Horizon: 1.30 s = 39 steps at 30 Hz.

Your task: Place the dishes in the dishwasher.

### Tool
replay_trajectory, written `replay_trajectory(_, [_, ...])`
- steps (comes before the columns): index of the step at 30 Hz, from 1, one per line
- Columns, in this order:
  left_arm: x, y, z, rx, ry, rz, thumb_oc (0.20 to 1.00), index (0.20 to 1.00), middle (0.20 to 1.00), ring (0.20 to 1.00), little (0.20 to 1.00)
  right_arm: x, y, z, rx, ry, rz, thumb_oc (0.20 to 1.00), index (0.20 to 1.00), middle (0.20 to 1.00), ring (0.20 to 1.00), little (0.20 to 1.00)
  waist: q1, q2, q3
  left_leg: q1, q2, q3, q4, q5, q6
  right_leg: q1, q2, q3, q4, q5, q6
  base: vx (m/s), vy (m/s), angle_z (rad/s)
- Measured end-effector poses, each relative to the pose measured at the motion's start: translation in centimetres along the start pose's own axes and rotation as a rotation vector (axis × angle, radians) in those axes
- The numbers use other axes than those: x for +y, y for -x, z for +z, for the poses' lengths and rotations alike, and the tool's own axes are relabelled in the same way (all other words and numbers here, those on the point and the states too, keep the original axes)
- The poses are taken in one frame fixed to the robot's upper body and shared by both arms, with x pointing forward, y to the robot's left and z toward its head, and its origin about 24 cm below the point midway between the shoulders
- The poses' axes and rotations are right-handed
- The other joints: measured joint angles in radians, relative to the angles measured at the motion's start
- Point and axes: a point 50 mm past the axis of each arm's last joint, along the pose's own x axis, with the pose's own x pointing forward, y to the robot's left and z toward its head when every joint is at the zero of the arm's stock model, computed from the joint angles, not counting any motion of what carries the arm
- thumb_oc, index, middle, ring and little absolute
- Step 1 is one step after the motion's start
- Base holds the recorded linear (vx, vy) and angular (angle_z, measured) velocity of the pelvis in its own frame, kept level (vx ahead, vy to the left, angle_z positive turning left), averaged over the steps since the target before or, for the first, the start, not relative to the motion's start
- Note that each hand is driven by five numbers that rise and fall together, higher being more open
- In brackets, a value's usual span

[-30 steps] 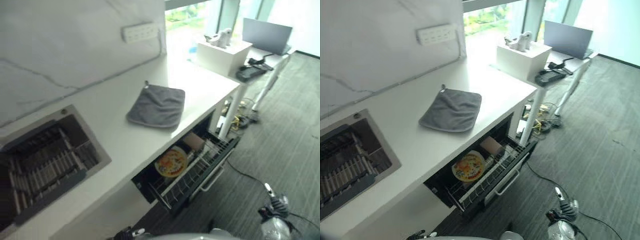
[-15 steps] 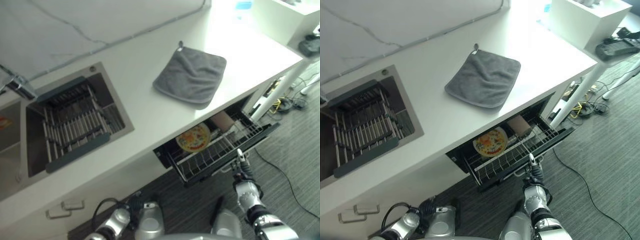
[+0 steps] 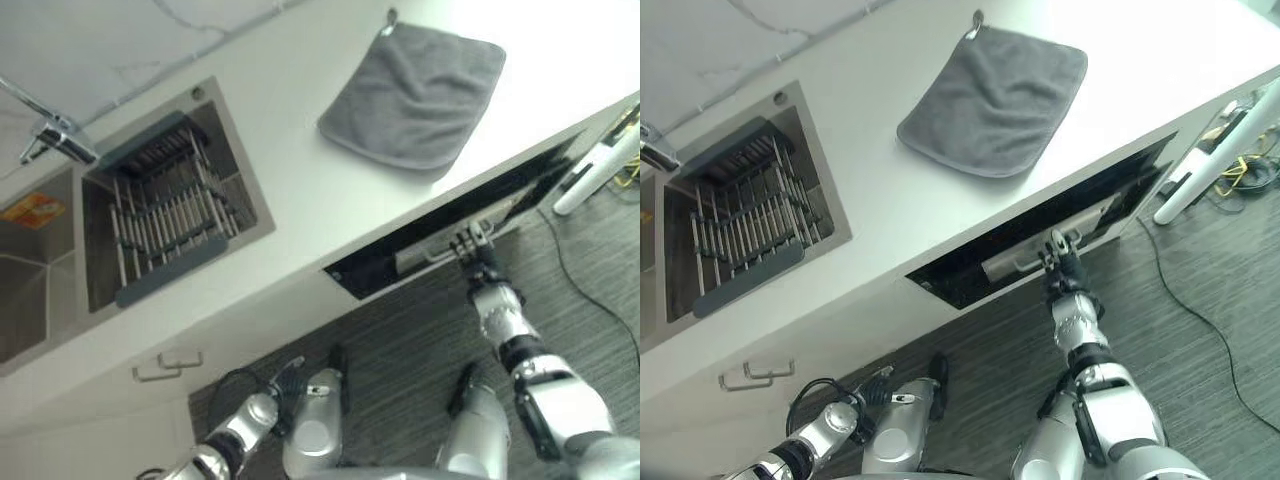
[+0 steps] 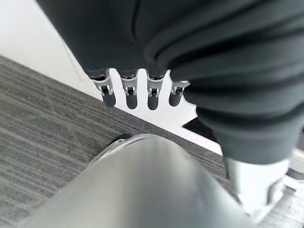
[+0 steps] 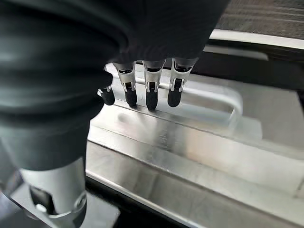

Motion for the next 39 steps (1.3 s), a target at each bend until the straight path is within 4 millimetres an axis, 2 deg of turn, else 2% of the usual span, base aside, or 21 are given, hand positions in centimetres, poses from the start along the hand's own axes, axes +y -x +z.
replay_trajectory(3, [0.3, 0.0, 0.1, -0.008, -0.003, 0.002, 1.000, 1.000, 1.000, 1.000, 1.000, -0.9, 0.1, 0.7, 0.007, 0.080, 0.019, 1.000, 1.000, 1.000, 1.000, 1.000, 0.000, -0.010, 0.006, 0.003, 0.001, -0.013, -0.017, 0.011, -0.008, -0.002, 0.004, -0.007, 0.006, -0.004, -0.001, 0.00, 0.057, 0.07])
replay_trajectory(7, [0.3, -0.1, 0.4, -0.035, 0.004, 0.000, 1.000, 1.000, 1.000, 1.000, 1.000, -1.3, -0.1, 2.1, 0.023, 0.141, 0.030, 1.000, 1.000, 1.000, 1.000, 1.000, 0.012, -0.010, 0.006, 0.002, -0.001, -0.018, -0.053, 0.022, 0.001, -0.013, 0.003, -0.007, 0.007, -0.019, 0.001, 0.03, 0.020, 0.04])
replay_trajectory(10, [0.3, 0.1, -0.4, -0.016, 0.050, -0.021, 1.000, 1.000, 1.000, 1.000, 1.000, -1.5, -0.3, 3.2, 0.044, 0.218, 0.047, 1.000, 1.000, 1.000, 1.000, 1.000, 0.023, -0.010, 0.007, -0.001, 0.000, -0.020, -0.068, 0.047, -0.003, -0.027, 0.005, -0.010, 0.014, -0.012, -0.013, 0.00, 0.012, 0.01])
replay_trajectory(13, [0.1, 0.2, -0.9, -0.010, 0.091, -0.055, 1.000, 1.000, 1.000, 1.000, 1.000, -1.2, -0.5, 3.7, 0.046, 0.226, 0.048, 1.000, 1.000, 1.000, 1.000, 1.000, 0.027, -0.011, 0.008, -0.003, -0.001, -0.024, -0.093, 0.052, 0.003, -0.037, 0.004, -0.013, 0.012, -0.020, -0.005, 0.01, 0.017, 0.03])
replay_trajectory(16, [0.0, 0.4, -1.5, 0.001, 0.213, -0.096, 1.000, 1.000, 1.000, 1.000, 1.000, -1.0, -0.6, 3.7, 0.054, 0.221, 0.051, 1.000, 1.000, 1.000, 1.000, 1.000, 0.028, -0.011, 0.008, 0.009, 0.001, -0.035, -0.129, 0.061, 0.000, -0.035, 0.012, -0.014, -0.001, -0.016, -0.002, -0.02, 0.040, 0.01])
replay_trajectory(18, [-0.5, 0.8, -2.7, 0.031, 0.351, -0.123, 1.000, 1.000, 1.000, 1.000, 1.000, -0.9, -0.6, 3.4, 0.071, 0.225, 0.051, 1.000, 1.000, 1.000, 1.000, 1.000, 0.028, -0.010, 0.007, 0.025, 0.005, -0.034, -0.152, 0.081, 0.006, -0.026, 0.022, -0.012, -0.018, -0.008, -0.006, 0.03, 0.006, -0.09])
replay_trajectory(22, [-1.0, 1.1, -3.4, 0.043, 0.427, -0.149, 1.000, 1.000, 1.000, 1.000, 1.000, -0.8, -0.7, 2.9, 0.102, 0.247, 0.032, 1.000, 1.000, 1.000, 1.000, 1.000, 0.027, -0.009, 0.006, 0.060, 0.012, -0.025, -0.181, 0.098, -0.005, 0.006, 0.037, -0.017, -0.055, 0.011, -0.010, 0.02, -0.014, -0.06])
replay_trajectory(24, [-1.1, 1.1, -3.7, 0.052, 0.466, -0.148, 1.000, 1.000, 1.000, 1.000, 1.000, -1.2, -0.4, 1.9, 0.126, 0.252, 0.015, 1.000, 1.000, 1.000, 1.000, 1.000, 0.024, -0.005, 0.004, 0.086, 0.021, -0.017, -0.194, 0.100, -0.009, 0.043, 0.050, -0.026, -0.093, 0.035, 0.000, 0.05, -0.034, -0.05])
replay_trajectory(28, [-1.7, 1.2, -4.1, 0.079, 0.540, -0.142, 1.000, 1.000, 1.000, 1.000, 1.000, -2.7, 2.1, -4.3, 0.258, 0.212, 0.012, 1.000, 1.000, 1.000, 1.000, 1.000, 0.018, -0.005, -0.013, 0.166, 0.043, 0.007, -0.238, 0.100, -0.010, 0.134, 0.087, -0.037, -0.180, 0.067, 0.008, 0.05, -0.043, -0.10])
replay_trajectory(29, [-1.9, 1.3, -4.4, 0.090, 0.557, -0.139, 1.000, 1.000, 1.000, 1.000, 1.000, -2.8, 2.5, -5.2, 0.276, 0.196, 0.012, 1.000, 1.000, 1.000, 1.000, 1.000, 0.018, -0.006, -0.023, 0.174, 0.045, 0.011, -0.245, 0.102, -0.012, 0.143, 0.092, -0.036, -0.193, 0.072, 0.009, 0.03, -0.022, -0.16])
replay_trajectory(31, [-2.5, 1.6, -5.1, 0.126, 0.571, -0.141, 1.000, 1.000, 1.000, 1.000, 1.000, -6.3, 6.0, -9.8, 0.428, 0.190, -0.087, 1.000, 1.000, 1.000, 1.000, 1.000, 0.003, -0.015, -0.073, 0.206, 0.044, 0.040, -0.263, 0.101, -0.012, 0.179, 0.104, -0.032, -0.243, 0.095, 0.018, 0.10, -0.043, -0.19])
replay_trajectory(32, [-2.6, 1.7, -5.3, 0.136, 0.573, -0.141, 1.000, 1.000, 1.000, 1.000, 1.000, -7.9, 7.4, -10.9, 0.466, 0.194, -0.126, 1.000, 1.000, 1.000, 1.000, 1.000, -0.003, -0.020, -0.085, 0.218, 0.042, 0.046, -0.265, 0.100, -0.010, 0.194, 0.105, -0.030, -0.262, 0.102, 0.021, 0.14, -0.057, -0.20])
replay_trajectory(33, [-2.8, 1.9, -5.8, 0.158, 0.582, -0.136, 1.000, 1.000, 1.000, 1.000, 1.000, -11.0, 10.3, -12.2, 0.518, 0.202, -0.204, 1.000, 1.000, 1.000, 1.000, 1.000, -0.007, -0.026, -0.110, 0.255, 0.040, 0.065, -0.279, 0.095, -0.003, 0.236, 0.110, -0.028, -0.295, 0.113, 0.031, 0.09, -0.040, -0.17])
replay_trajectory(35, [-3.1, 2.4, -6.9, 0.189, 0.615, -0.118, 1.000, 1.000, 1.000, 1.000, 1.000, -14.2, 13.8, -13.2, 0.599, 0.231, -0.317, 1.000, 1.000, 1.000, 1.000, 1.000, -0.023, -0.053, -0.156, 0.273, 0.037, 0.077, -0.281, 0.087, 0.005, 0.265, 0.115, -0.025, -0.335, 0.120, 0.037, 0.11, -0.072, -0.17])
replay_trajectory(38, [-3.0, 3.1, -8.3, 0.236, 0.661, -0.075, 1.000, 1.000, 1.000, 1.000, 1.000, -17.8, 17.4, -12.3, 0.602, 0.288, -0.419, 1.000, 1.000, 1.000, 1.000, 1.000, -0.055, -0.094, -0.210, 0.328, 0.044, 0.096, -0.296, 0.079, 0.015, 0.336, 0.140, -0.013, -0.419, 0.154, 0.042, 0.12, -0.100, -0.17])
replay_trajectory(39, [-3.3, 3.4, -8.7, 0.252, 0.664, -0.072, 1.000, 1.000, 1.000, 1.000, 1.000, -18.3, 18.0, -12.1, 0.604, 0.309, -0.434, 1.000, 1.000, 1.000, 1.000, 1.000, -0.059, -0.098, -0.226, 0.336, 0.044, 0.100, -0.297, 0.073, 0.014, 0.347, 0.142, -0.012, -0.430, 0.157, 0.042, 0.08, -0.086, -0.11])
